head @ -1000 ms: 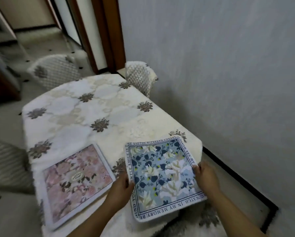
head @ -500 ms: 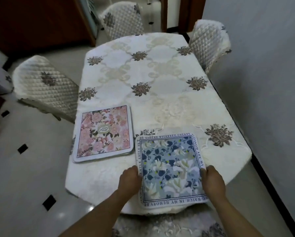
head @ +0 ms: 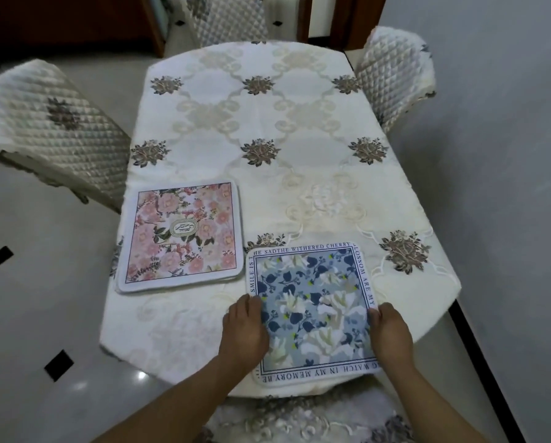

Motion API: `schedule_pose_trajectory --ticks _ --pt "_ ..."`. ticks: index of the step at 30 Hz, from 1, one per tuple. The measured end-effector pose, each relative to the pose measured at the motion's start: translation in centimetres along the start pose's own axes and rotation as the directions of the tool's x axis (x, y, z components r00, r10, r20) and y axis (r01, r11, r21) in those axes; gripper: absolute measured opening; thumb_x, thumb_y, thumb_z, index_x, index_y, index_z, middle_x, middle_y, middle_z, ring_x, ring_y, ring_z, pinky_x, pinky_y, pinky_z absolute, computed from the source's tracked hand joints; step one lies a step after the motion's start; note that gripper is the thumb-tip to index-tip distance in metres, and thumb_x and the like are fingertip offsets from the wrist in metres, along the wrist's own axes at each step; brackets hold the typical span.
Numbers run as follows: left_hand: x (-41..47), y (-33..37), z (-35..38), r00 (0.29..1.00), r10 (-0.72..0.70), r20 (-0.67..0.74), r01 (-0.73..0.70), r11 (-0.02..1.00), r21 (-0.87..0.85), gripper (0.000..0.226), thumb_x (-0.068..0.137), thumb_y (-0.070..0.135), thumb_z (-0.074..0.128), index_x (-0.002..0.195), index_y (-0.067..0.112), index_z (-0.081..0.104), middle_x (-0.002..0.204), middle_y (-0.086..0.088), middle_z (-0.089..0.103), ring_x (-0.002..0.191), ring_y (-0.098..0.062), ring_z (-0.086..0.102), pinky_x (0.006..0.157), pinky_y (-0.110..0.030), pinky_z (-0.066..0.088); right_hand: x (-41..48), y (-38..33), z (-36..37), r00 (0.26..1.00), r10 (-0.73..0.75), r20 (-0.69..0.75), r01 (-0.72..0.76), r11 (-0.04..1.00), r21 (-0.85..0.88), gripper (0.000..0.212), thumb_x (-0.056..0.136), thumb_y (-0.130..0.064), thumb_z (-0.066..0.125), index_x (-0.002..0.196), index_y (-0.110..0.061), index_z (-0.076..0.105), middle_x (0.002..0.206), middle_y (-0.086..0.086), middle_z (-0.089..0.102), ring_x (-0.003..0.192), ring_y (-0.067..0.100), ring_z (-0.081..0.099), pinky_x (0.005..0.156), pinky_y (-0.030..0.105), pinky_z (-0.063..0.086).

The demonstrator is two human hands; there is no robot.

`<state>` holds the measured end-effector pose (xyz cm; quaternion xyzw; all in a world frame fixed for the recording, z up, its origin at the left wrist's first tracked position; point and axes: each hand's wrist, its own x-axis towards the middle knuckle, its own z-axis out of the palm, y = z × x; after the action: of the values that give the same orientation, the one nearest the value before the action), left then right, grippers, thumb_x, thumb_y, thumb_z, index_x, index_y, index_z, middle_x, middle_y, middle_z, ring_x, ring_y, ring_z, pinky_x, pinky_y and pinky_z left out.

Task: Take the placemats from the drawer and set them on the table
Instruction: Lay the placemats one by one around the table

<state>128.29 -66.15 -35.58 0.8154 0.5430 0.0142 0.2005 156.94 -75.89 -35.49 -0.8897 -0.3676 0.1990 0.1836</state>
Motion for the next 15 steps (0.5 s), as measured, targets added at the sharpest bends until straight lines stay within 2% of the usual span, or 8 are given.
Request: schedule_pose_trajectory --ticks 2,4,6,7,9,11,13,15 --pt "-0.4 0.2 0.8 1.0 -0.008 0.012 0.008 0.999 0.032 0.058 0.077 0.023 0.059 0.131 0.008 0.046 0.131 -0.021 0.049 0.114 -0.042 0.051 0.09 -0.049 0.048 0.3 0.3 0.3 1.0 -0.01 0.022 0.012 0.999 -0.049 0.038 0.1 -0.042 0.037 0.077 -0.012 0.045 0.078 0.015 0.056 0.075 0.038 0.058 0.059 0.038 0.039" --pt "-0.7 0.7 1.4 0.999 -0.026 0.018 0.025 0.998 0.061 0.059 0.081 0.025 0.059 0.135 0.006 0.046 0.14 -0.028 0.044 0.125 -0.047 0.047 0.096 -0.055 0.046 0.0 0.5 0.4 0.995 -0.057 -0.084 0.05 0.995 -0.09 0.028 0.094 -0.032 0.046 0.082 -0.007 0.051 0.084 0.02 0.055 0.082 0.041 0.056 0.066 0.042 0.043" --pt "-0.8 1.7 1.9 1.0 -0.012 -0.007 0.013 0.996 0.088 0.057 0.087 0.032 0.052 0.137 0.006 0.045 0.145 -0.03 0.038 0.133 -0.047 0.039 0.101 -0.056 0.043 -0.6 0.2 0.3 0.957 -0.169 -0.237 0.143 0.982 -0.125 0.037 0.084 -0.031 0.056 0.104 0.0 0.058 0.108 0.026 0.055 0.099 0.042 0.052 0.079 0.048 0.044" --pt "-0.9 2.3 2.2 1.0 0.002 -0.008 -0.001 0.995 0.104 0.057 0.09 0.036 0.048 0.139 0.007 0.044 0.148 -0.029 0.034 0.137 -0.046 0.033 0.105 -0.057 0.039 -0.9 -0.2 0.5 0.932 -0.283 -0.226 0.252 0.955 -0.156 0.047 0.084 -0.032 0.059 0.118 0.001 0.056 0.123 0.028 0.052 0.111 0.042 0.049 0.089 0.05 0.041" --pt "-1.1 3.5 2.9 0.999 0.042 0.004 -0.042 0.993 0.114 0.059 0.095 0.044 0.043 0.144 0.01 0.04 0.154 -0.026 0.026 0.145 -0.043 0.021 0.112 -0.057 0.029 -1.9 -1.7 1.8 0.835 -0.548 -0.048 0.529 0.824 -0.204 0.058 0.088 -0.034 0.057 0.136 -0.002 0.048 0.142 0.026 0.043 0.132 0.039 0.039 0.104 0.05 0.034" --pt "-1.3 5.0 4.4 0.99 0.133 0.046 -0.137 0.983 0.125 0.061 0.099 0.045 0.037 0.148 0.008 0.036 0.158 -0.025 0.021 0.148 -0.041 0.017 0.116 -0.055 0.02 -2.9 -2.5 3.8 0.698 -0.702 0.144 0.715 0.67 -0.199 0.062 0.093 -0.039 0.047 0.143 -0.003 0.042 0.15 0.022 0.039 0.142 0.035 0.027 0.112 0.05 0.024" --pt "-1.9 6.4 5.6 0.974 0.211 0.08 -0.22 0.967 0.126 0.062 0.101 0.041 0.034 0.15 0.003 0.032 0.159 -0.023 0.017 0.147 -0.04 0.019 0.117 -0.052 0.015 -3.0 -2.8 5.3 0.605 -0.746 0.277 0.796 0.576 -0.188 0.063 0.096 -0.041 0.039 0.145 -0.002 0.041 0.154 0.019 0.037 0.147 0.031 0.017 0.114 0.049 0.019" --pt "-2.3 7.0 6.4 0.976 0.207 0.063 -0.213 0.97 0.112 0.063 0.1 0.038 0.034 0.152 0.003 0.026 0.16 -0.02 0.016 0.149 -0.036 0.016 0.12 -0.047 0.011 -2.7 -2.2 5.9 0.576 -0.735 0.358 0.815 0.551 -0.179 0.065 0.098 -0.043 0.036 0.148 -0.001 0.035 0.157 0.018 0.031 0.15 0.029 0.013 0.116 0.048 0.018"
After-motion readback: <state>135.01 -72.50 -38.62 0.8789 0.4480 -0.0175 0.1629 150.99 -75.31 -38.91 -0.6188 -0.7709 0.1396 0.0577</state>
